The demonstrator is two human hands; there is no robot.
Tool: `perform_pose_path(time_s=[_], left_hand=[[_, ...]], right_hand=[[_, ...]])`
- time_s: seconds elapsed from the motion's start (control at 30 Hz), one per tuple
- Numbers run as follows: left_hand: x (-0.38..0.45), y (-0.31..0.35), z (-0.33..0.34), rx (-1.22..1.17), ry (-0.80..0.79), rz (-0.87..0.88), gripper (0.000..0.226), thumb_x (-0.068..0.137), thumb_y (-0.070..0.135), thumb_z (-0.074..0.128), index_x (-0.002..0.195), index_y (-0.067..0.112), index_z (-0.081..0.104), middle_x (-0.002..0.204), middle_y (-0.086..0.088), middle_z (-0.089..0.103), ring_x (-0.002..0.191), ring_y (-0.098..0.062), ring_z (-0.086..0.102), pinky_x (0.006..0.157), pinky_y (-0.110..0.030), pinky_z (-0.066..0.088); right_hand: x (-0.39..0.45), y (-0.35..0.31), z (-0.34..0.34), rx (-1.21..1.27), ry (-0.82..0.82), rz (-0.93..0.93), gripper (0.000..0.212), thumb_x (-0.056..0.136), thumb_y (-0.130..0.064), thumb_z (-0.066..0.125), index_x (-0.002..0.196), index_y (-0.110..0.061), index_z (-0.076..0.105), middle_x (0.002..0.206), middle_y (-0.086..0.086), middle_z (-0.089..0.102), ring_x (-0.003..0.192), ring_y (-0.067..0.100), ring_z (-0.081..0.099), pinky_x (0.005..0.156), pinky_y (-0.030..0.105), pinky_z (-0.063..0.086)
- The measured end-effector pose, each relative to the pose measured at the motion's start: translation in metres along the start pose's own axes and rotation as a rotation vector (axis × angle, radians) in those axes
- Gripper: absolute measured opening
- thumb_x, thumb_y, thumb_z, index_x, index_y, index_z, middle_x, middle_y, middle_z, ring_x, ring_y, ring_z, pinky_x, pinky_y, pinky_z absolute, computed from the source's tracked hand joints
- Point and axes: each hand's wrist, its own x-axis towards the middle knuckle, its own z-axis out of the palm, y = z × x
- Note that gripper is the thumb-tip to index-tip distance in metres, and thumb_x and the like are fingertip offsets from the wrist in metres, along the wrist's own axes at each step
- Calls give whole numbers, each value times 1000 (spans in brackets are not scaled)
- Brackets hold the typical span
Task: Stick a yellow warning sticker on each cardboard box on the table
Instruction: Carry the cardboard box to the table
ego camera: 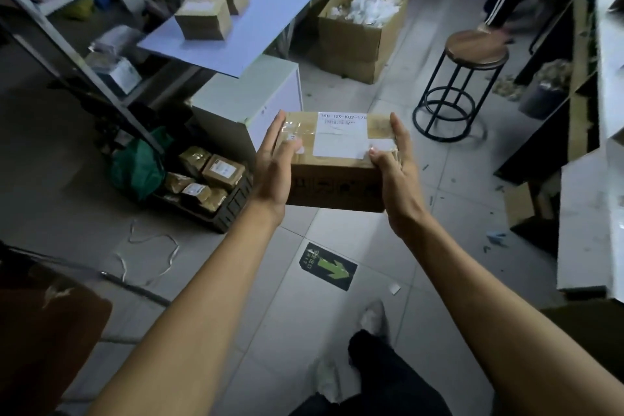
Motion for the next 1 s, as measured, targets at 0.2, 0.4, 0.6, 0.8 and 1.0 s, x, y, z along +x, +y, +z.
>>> perform_pose_path(time_s=[0.2,0.4,0.6,0.8,1.0], left_hand=[[114,-6,47,20,-29,-38,43,76,37,63,114,56,60,115,9,71,96,-5,71,69,-18,54],[226,-1,92,14,-36,-66,38,81,38,61,109,63,59,123,7,67,105,-11,70,71,-21,56],[322,4,107,20,32,-99,38,85,36,59,116,59,58,125,6,66,107,-14,69,72,-24,57],[433,-2,120,23,94,-93,52,88,30,58,139,36,52,101,25,71,95,-5,72,67,-21,56],[566,3,136,-14,39,-113,56,89,28,55,143,38,47,116,7,67,98,-14,72,67,-25,56]], right_hand=[[119,16,-18,20,44,18,73,85,-38,53,151,-49,25,151,-6,36,119,13,57,91,34,55],[244,14,-33,10,16,39,70,86,-39,53,150,-50,26,148,-9,39,124,11,53,97,34,52],[349,14,-21,-23,-19,71,71,86,-39,50,152,-46,25,138,-14,39,116,0,51,83,17,47],[461,21,-8,-42,-43,93,71,81,-44,49,147,-54,26,126,-34,43,113,-7,53,83,20,46],[586,20,13,-48,6,105,70,85,-38,51,150,-49,27,150,-7,42,129,17,51,108,47,46]])
